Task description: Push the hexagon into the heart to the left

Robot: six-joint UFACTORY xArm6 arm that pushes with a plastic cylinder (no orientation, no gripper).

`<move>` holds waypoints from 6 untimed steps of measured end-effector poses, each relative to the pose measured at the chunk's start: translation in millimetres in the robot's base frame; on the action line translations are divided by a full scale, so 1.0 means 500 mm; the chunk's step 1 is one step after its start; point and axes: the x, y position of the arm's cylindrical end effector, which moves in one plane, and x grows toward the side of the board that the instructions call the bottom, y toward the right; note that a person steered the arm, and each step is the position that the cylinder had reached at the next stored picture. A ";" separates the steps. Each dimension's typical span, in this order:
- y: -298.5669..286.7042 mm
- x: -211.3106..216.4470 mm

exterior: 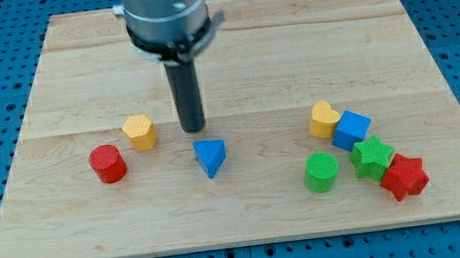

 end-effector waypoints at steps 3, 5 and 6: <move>0.023 0.077; 0.152 0.061; -0.091 -0.016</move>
